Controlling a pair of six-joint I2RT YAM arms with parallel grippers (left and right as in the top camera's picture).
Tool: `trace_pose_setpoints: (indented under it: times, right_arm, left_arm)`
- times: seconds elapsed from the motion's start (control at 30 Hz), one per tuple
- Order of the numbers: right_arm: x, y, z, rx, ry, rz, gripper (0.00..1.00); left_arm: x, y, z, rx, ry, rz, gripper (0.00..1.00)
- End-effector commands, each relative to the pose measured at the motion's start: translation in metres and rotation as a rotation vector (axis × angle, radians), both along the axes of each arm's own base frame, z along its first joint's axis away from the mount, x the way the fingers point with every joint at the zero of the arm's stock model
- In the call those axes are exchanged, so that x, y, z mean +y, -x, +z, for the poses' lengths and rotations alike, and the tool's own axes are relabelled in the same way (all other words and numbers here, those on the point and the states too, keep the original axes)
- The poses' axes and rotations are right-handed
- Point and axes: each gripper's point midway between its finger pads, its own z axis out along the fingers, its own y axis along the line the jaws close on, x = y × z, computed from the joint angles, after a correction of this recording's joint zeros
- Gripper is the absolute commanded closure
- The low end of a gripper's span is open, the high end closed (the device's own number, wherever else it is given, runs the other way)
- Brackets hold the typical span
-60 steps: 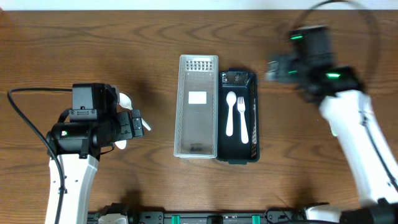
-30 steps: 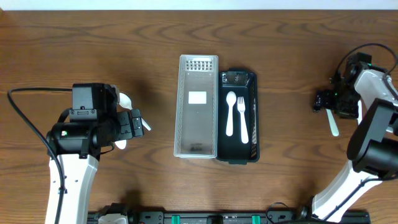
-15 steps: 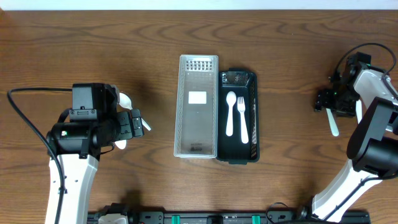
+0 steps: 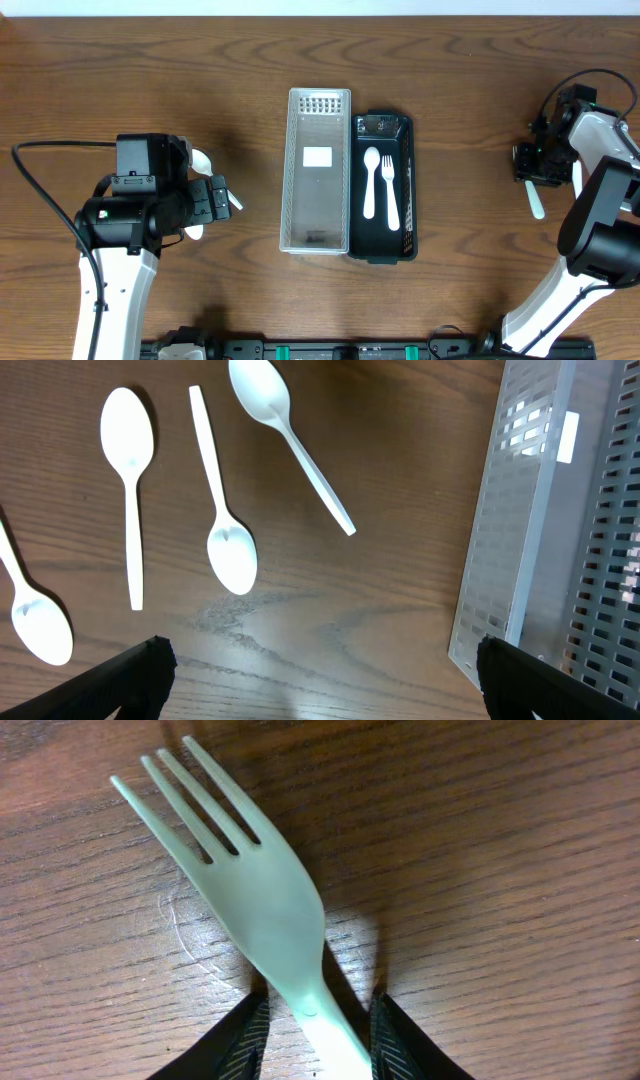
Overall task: Pack container
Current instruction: 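Grasp the mint-green fork with the right gripper, then place the mint-green fork into the dark green basket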
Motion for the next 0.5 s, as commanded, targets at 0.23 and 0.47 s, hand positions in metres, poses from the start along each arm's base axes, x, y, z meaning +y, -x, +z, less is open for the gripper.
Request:
trace_pose_setpoints:
  times: [0.23,0.47]
  right_arm:
    - [0.0053,0.0024,-0.0082,0.015,-0.027,0.003,0.73]
    - [0.0055,0.0032,-0.0082,0.018,-0.028,0.003,0.89]
  left_arm:
    - [0.0028,-0.0037,0.0073,-0.019,-0.012,0.001,0.02]
    - [0.0028,-0.0037,0.0073,-0.019,-0.012,0.001,0.02]
